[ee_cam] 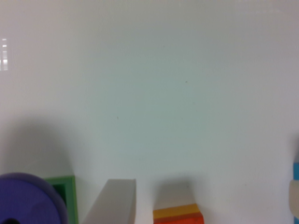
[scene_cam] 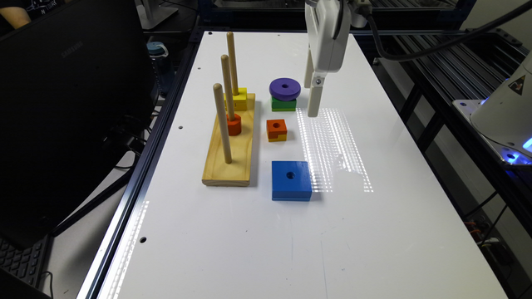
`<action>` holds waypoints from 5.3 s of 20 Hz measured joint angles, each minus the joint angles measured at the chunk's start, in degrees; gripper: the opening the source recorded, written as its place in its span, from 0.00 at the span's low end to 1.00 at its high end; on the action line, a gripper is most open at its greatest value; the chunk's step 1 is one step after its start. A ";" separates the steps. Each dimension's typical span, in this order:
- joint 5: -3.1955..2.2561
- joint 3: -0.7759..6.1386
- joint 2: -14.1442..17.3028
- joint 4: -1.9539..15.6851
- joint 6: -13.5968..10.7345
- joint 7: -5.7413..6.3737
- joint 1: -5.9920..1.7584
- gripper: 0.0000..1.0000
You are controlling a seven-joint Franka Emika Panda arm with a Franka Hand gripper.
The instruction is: Pick up blue block.
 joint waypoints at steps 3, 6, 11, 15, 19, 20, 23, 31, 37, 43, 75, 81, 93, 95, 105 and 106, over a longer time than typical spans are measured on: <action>0.00 0.00 0.00 0.00 0.00 0.00 0.00 1.00; 0.00 0.00 0.00 0.00 0.00 0.00 0.00 1.00; 0.00 -0.01 0.00 0.00 0.00 0.00 0.00 1.00; 0.00 -0.01 0.00 0.00 0.00 0.00 0.00 1.00; 0.00 -0.01 0.00 0.00 0.00 0.00 0.00 1.00; 0.00 -0.01 0.00 0.00 0.00 0.00 0.00 1.00; 0.00 -0.01 0.00 0.00 0.00 0.00 0.00 1.00; 0.00 -0.01 0.00 0.00 0.00 0.00 0.00 1.00; 0.02 0.02 0.00 0.00 0.00 0.00 0.08 1.00; 0.31 1.23 0.00 0.08 0.00 0.67 0.25 1.00; 0.17 10.90 4.74 6.35 0.00 10.16 0.29 1.00; 0.14 11.58 5.39 6.94 0.00 10.73 0.28 1.00; -0.52 13.35 8.18 10.26 -0.08 12.96 0.32 1.00; -0.59 13.33 8.62 10.63 -0.08 12.98 0.29 1.00; -1.25 13.15 11.01 11.09 0.81 13.13 0.23 1.00; -1.26 13.15 11.13 11.23 0.81 13.13 0.23 1.00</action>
